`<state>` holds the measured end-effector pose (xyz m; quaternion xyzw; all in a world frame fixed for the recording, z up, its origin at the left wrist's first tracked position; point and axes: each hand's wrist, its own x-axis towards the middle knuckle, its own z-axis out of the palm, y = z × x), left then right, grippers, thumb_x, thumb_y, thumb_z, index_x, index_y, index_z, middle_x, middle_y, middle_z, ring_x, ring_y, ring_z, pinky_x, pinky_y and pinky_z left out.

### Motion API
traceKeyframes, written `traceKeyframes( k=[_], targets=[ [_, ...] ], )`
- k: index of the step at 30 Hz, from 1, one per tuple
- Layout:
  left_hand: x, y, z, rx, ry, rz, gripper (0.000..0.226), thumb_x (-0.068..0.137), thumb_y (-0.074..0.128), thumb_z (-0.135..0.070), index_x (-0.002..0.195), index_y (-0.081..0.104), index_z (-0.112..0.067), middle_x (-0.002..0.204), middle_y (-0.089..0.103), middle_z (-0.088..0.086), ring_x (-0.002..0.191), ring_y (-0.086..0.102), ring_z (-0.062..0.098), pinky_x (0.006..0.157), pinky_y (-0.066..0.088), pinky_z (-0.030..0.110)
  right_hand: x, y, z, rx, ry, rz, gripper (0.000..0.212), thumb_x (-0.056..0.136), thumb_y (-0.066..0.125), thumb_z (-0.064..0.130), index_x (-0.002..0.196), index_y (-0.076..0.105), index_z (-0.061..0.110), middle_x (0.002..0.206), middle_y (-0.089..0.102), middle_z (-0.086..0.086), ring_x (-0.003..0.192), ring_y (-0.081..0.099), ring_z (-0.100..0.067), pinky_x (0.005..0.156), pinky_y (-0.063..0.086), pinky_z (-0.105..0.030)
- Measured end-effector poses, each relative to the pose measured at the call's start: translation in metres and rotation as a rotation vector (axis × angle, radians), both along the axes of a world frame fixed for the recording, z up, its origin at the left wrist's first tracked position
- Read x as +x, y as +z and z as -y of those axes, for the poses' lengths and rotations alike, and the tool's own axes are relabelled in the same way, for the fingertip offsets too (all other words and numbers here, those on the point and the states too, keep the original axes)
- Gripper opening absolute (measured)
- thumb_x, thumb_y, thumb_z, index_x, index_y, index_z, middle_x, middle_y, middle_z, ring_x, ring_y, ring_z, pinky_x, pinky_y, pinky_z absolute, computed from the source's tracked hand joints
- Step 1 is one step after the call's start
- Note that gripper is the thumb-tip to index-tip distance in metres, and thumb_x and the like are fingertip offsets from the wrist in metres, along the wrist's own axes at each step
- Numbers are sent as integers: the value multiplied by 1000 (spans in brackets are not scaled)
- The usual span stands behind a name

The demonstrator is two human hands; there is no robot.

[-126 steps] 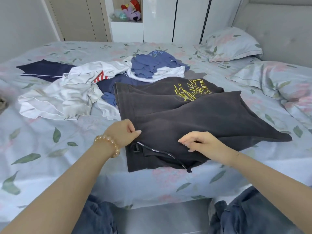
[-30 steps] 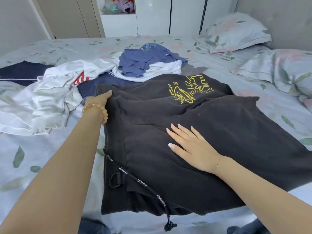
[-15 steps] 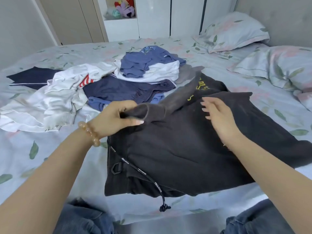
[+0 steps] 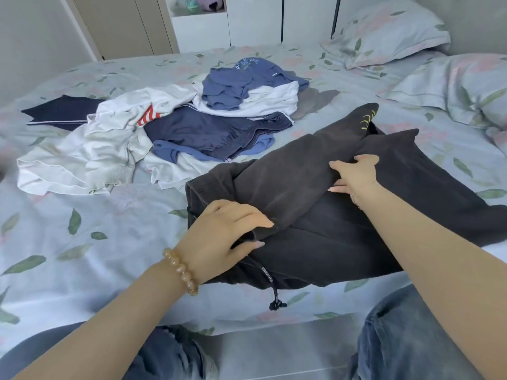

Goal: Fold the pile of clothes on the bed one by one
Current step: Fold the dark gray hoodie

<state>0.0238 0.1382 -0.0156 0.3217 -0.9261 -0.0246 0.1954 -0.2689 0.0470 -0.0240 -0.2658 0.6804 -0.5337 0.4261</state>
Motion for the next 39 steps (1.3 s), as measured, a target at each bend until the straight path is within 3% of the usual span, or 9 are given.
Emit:
traceKeyframes(
  k=[4,10,13,22,26,29,31,33,39],
  targets=[
    [3,12,1,-7,25,-81,21,91,59,-21,111,65,-24,106,66,-14,95,61,9,88,41,23,2,10,2,-191,-105,41,54,88,60,-3,132,33,9,111,49,-12,70,56,-14,47,54,-23],
    [31,35,-6,215,71,-315,20,87,64,-7,101,63,-21,99,65,-17,93,61,3,81,43,14,-7,57,-63,-557,28,-517,30,88,58,8,105,44,27,61,39,6,49,49,-15,54,52,-32],
    [43,40,-17,384,16,-320,23,82,67,7,94,64,-13,92,65,-10,86,63,11,79,46,17,-17,54,-112,-480,118,-906,21,83,58,14,96,53,30,63,48,5,58,49,-13,62,44,-29],
    [58,30,-38,468,21,-168,29,78,68,6,90,64,-20,92,63,-8,88,60,13,81,48,30,-8,8,-180,-48,489,-1301,14,80,61,16,78,52,28,52,47,7,56,49,-14,51,32,-28],
    [46,6,-49,277,58,95,59,71,70,-30,126,48,-34,140,37,-13,124,40,9,107,33,35,-15,2,-174,-245,564,-1443,8,80,61,26,73,61,23,66,42,9,67,42,-13,55,30,-25],
    [34,-9,-55,92,106,354,99,71,75,-43,151,16,-35,158,13,-12,142,19,7,119,13,39,-31,7,-170,-517,804,-1464,35,79,59,52,93,68,22,107,53,6,102,50,-14,89,37,-32],
    [29,-14,-52,-49,139,400,100,69,80,-29,150,22,-33,156,27,-5,139,34,15,116,26,43,-38,4,-165,-417,961,-1405,73,73,61,67,133,51,27,149,33,7,137,31,-8,110,25,-28],
    [30,-14,-47,-50,89,368,92,67,79,-10,145,34,-29,149,42,1,134,45,22,108,37,47,-38,-6,-155,-361,1048,-1433,92,75,64,65,151,26,29,160,14,8,146,17,-7,116,17,-26],
    [59,17,-25,-169,-62,247,75,64,54,18,131,58,-14,141,51,8,128,50,29,100,43,50,-18,0,-122,-399,1102,-1349,68,83,72,20,141,43,39,150,39,13,134,42,-10,109,35,-28]
  ],
)
